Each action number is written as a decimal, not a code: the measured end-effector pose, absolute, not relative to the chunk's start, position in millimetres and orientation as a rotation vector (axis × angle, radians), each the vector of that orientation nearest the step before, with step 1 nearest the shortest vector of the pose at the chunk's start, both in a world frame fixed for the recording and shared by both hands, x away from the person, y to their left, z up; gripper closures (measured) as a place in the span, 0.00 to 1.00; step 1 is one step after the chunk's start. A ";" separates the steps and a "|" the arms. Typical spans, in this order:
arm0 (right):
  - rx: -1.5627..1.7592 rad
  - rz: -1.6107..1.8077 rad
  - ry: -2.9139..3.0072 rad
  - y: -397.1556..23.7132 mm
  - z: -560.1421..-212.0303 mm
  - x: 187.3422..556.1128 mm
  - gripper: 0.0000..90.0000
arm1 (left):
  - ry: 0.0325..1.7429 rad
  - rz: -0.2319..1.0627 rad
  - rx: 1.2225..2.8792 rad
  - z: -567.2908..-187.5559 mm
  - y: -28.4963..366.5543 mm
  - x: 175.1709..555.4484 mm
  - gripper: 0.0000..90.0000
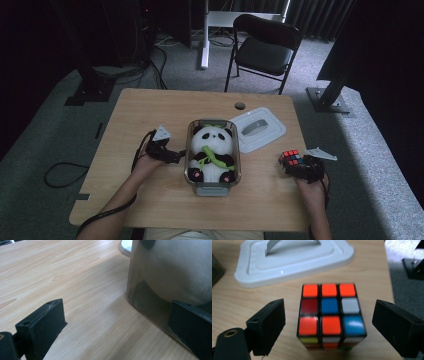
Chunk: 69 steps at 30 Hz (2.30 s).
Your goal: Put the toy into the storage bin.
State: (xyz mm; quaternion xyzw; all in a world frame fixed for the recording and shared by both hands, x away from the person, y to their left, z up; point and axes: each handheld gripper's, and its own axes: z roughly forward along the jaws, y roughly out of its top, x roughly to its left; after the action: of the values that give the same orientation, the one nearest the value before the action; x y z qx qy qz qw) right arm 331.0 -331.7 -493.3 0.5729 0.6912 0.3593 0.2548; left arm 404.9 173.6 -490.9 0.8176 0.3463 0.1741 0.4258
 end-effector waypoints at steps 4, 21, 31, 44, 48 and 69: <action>1.564 0.956 1.889 -330.5 -502.8 329.2 0.15 | 0.867 0.430 2.053 -493.0 174.5 403.3 0.02; 1.550 0.900 1.929 -331.2 -507.5 331.1 0.37 | 0.874 0.428 2.042 -492.7 174.7 403.5 0.02; 1.527 0.935 1.936 -331.9 -498.7 329.5 0.37 | 0.878 0.425 2.040 -491.0 176.1 403.6 0.02; 1.340 1.028 2.085 -305.0 -458.3 326.2 0.37 | 0.868 0.424 2.058 -490.6 174.2 402.3 0.02; 1.260 1.066 2.117 -291.0 -440.0 324.5 0.37 | 0.871 0.424 2.056 -490.8 174.9 402.7 0.02; 0.798 1.292 2.297 -200.0 -375.3 316.2 0.37 | 0.832 0.399 2.040 -491.0 177.0 401.4 0.02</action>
State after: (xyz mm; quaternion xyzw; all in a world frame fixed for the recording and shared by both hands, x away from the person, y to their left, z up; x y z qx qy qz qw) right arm 316.2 -200.0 -375.3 0.2844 0.8185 0.4604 0.1927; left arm 401.4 177.0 -491.0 0.8200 0.3342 0.1602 0.4361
